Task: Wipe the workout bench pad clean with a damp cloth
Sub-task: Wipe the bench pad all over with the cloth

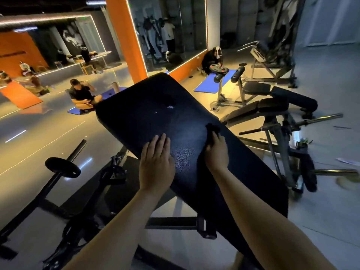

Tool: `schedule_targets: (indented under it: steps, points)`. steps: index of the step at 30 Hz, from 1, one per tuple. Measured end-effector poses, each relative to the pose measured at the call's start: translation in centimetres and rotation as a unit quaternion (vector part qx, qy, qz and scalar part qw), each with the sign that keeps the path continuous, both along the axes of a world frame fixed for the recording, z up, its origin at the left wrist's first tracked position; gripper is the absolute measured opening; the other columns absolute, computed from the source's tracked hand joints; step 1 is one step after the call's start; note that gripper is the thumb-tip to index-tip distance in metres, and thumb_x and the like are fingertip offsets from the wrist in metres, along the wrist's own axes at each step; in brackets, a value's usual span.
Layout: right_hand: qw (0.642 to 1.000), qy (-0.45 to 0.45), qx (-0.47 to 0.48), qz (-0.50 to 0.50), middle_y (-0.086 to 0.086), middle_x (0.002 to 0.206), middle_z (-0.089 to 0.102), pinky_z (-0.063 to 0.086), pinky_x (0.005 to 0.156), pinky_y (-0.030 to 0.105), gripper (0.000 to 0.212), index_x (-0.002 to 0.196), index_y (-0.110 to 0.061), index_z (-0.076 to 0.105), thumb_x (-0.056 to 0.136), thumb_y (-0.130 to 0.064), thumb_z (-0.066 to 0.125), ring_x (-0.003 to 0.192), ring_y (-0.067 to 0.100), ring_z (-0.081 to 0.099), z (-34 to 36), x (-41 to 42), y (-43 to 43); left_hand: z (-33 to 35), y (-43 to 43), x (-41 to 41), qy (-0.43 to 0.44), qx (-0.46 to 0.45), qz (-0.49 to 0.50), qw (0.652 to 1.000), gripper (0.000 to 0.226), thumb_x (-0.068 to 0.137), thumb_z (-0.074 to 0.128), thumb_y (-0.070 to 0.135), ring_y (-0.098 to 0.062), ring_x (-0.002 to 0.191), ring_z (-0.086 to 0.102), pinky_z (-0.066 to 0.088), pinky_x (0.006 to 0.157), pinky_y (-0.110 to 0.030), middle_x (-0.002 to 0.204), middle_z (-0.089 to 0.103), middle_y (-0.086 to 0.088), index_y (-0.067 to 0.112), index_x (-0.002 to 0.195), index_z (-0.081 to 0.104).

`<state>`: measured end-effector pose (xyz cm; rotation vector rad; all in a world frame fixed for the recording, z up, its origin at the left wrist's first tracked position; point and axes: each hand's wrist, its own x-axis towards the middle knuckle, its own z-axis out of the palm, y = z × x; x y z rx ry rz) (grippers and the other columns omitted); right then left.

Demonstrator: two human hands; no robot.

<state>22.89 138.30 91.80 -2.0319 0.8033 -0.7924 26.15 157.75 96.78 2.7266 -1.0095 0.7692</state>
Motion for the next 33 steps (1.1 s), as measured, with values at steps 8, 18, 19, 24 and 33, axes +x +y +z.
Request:
schedule_targets:
  steps: [8, 18, 19, 24, 33]
  points:
    - [0.979, -0.09, -0.058, 0.174, 0.003, 0.155, 0.042, 0.027, 0.117, 0.034, 0.047, 0.147, -0.018, 0.047, 0.101, -0.014, 0.05, 0.146, 0.02, 0.032, 4.4, 2.6, 5.6, 3.4, -3.4, 1.6, 0.026, 0.049, -0.002, 0.998, 0.057, 0.095, 0.026, 0.03, -0.021, 0.141, 0.038, 0.026, 0.114, -0.046, 0.151, 0.048, -0.003, 0.014, 0.145, 0.047]
    - [0.993, 0.038, 0.086, -0.07, 0.01, 0.122, 0.057, 0.048, 0.096, 0.051, 0.032, 0.117, -0.018, 0.057, 0.091, -0.025, 0.04, 0.115, 0.035, 0.055, 2.2, 6.3, -6.8, 3.1, -5.7, 3.4, 0.003, 0.121, 0.06, 0.991, 0.064, 0.095, 0.017, 0.038, -0.022, 0.143, 0.032, 0.022, 0.113, -0.051, 0.161, 0.033, -0.001, 0.016, 0.152, 0.037]
    - [0.996, 0.02, 0.065, -0.056, 0.009, 0.124, 0.057, 0.047, 0.098, 0.048, 0.029, 0.118, -0.019, 0.057, 0.093, -0.022, 0.043, 0.117, 0.034, 0.054, 3.5, 7.1, -5.6, 3.1, -5.9, 3.4, 0.006, 0.118, 0.065, 0.991, 0.065, 0.095, 0.015, 0.038, -0.021, 0.143, 0.031, 0.022, 0.113, -0.051, 0.161, 0.031, -0.001, 0.016, 0.153, 0.036]
    - [0.976, -0.048, -0.075, 0.199, 0.004, 0.161, 0.032, 0.029, 0.119, 0.046, 0.053, 0.152, -0.021, 0.038, 0.1, -0.017, 0.049, 0.148, 0.025, 0.026, 8.1, 10.0, 0.4, 3.4, -6.1, 3.2, 0.006, 0.097, 0.079, 0.992, 0.055, 0.097, 0.03, 0.035, -0.02, 0.145, 0.03, 0.024, 0.114, -0.048, 0.161, 0.032, -0.001, 0.014, 0.146, 0.044]
    - [0.992, 0.045, 0.092, -0.08, 0.013, 0.132, 0.051, 0.045, 0.098, 0.049, 0.039, 0.129, -0.015, 0.052, 0.092, -0.016, 0.042, 0.12, 0.036, 0.05, -0.8, 4.2, -9.1, 2.5, -6.8, 2.4, 0.002, 0.115, 0.078, 0.99, 0.062, 0.094, 0.022, 0.036, -0.024, 0.142, 0.034, 0.027, 0.111, -0.053, 0.157, 0.039, -0.005, 0.016, 0.148, 0.044]
